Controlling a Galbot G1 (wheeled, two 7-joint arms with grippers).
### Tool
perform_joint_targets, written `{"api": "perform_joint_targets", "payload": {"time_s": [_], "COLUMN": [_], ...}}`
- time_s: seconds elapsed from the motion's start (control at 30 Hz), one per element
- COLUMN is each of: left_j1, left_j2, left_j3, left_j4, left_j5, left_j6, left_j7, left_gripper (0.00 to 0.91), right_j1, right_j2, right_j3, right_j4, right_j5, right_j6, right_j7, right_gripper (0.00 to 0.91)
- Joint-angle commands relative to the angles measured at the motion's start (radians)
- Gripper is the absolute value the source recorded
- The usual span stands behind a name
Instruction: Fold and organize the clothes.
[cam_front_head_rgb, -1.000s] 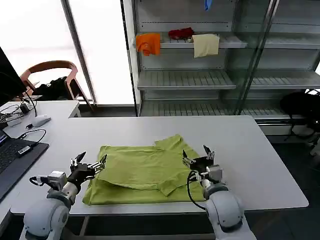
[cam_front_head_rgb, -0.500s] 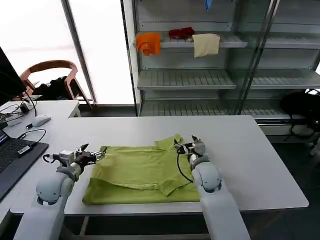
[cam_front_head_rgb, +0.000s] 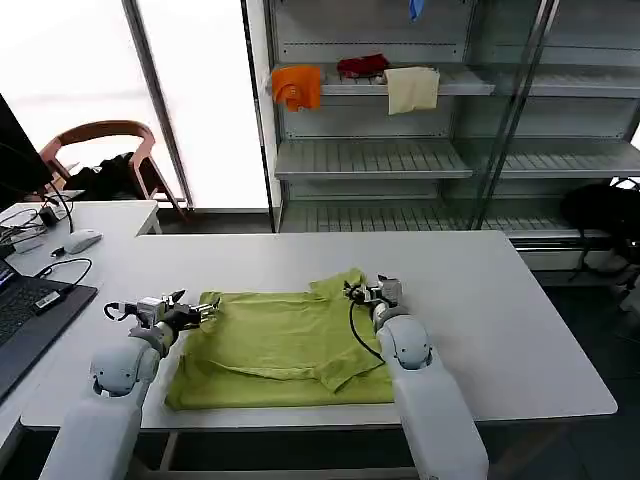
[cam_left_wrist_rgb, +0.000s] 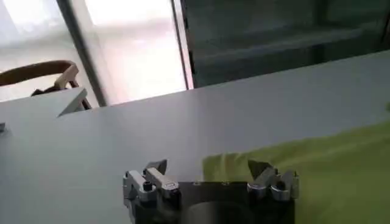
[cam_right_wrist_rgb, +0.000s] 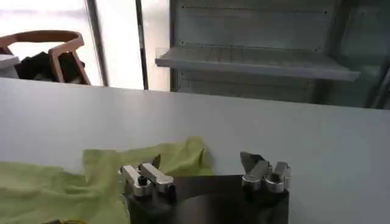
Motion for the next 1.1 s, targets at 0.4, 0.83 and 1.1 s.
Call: {"api": "perform_joint_targets", "payload": {"time_s": [0.4, 0.83, 1.1], "left_j1": [-0.003, 0.009, 0.019], "left_j2": [-0.021, -0.022, -0.007], "left_j3": [0.007, -0.011, -0.057], "left_j4": [0.026, -0.016, -0.125], "left_j5": [0.004, -0.067, -0.149], "left_j6": [0.000, 0.000, -0.002], "left_j7": [0.028, 0.040, -0.006], "left_gripper": [0.010, 0.000, 0.000], "right_j1": [0.006, -0.004, -0.041], "right_j2": [0.005, 0.002, -0.024], "right_j3": [-0.009, -0.007, -0.008], "right_j4": [-0.042, 0.050, 0.190], "right_j5": [-0.056, -0.036, 0.010], "right_j6": [0.001, 0.003, 0.002], "right_j7": [-0.029, -0.031, -0.010], "right_gripper": [0.000, 0.000, 0.000]}}
